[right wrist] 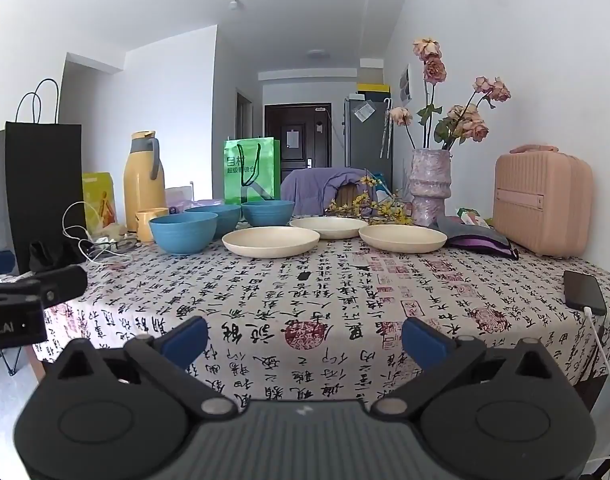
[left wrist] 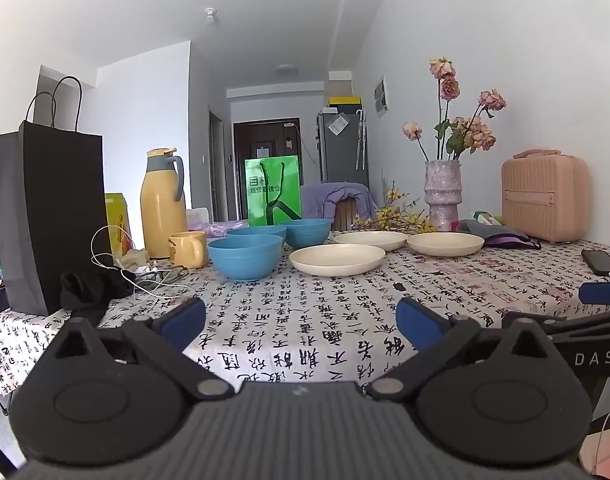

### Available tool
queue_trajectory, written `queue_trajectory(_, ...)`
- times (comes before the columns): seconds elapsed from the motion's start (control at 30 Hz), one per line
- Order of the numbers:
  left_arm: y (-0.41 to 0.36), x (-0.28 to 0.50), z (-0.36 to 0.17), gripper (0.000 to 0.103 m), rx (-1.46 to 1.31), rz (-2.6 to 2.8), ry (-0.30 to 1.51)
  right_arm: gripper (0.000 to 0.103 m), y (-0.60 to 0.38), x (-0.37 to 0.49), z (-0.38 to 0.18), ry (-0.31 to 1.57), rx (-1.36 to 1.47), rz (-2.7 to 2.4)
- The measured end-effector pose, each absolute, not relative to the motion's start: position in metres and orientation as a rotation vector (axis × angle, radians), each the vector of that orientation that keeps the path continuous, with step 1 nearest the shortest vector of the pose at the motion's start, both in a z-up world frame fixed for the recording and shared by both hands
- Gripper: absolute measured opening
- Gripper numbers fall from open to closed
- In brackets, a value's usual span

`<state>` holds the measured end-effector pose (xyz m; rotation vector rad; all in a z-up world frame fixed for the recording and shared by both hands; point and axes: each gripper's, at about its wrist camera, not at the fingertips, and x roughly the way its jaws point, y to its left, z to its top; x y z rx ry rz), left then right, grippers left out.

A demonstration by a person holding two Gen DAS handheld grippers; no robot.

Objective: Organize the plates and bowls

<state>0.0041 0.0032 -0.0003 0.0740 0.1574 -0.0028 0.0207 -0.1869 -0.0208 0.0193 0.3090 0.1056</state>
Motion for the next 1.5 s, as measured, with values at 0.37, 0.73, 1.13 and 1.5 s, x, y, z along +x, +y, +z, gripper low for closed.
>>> queue_trajectory(0.37,0.0043,0.0055,-0.0004,0.103,0.066,-0.004,0.16,0.103,-0.1893,0.0198,-0.0185,0.293,0.033,0.113)
queue_trajectory(0.73,0.0054,0.0065,-0.0005,0.103,0.064,-0.005,0.171,0.103,-0.1919,0.0216,-0.0186,0.299,0.045,0.117)
queue_trajectory(1.13,0.0069,0.0078,0.0007,0.103,0.059,-0.002,0.177,0.103,-0.1924,0.0211,-0.0196,0.299,0.053,0.12)
queue_trajectory(1.5,0.007,0.0073,0.0007,0.103,0.06,-0.005,0.177,0.103,-0.194,0.0209,-0.0205,0.302,0.061,0.114)
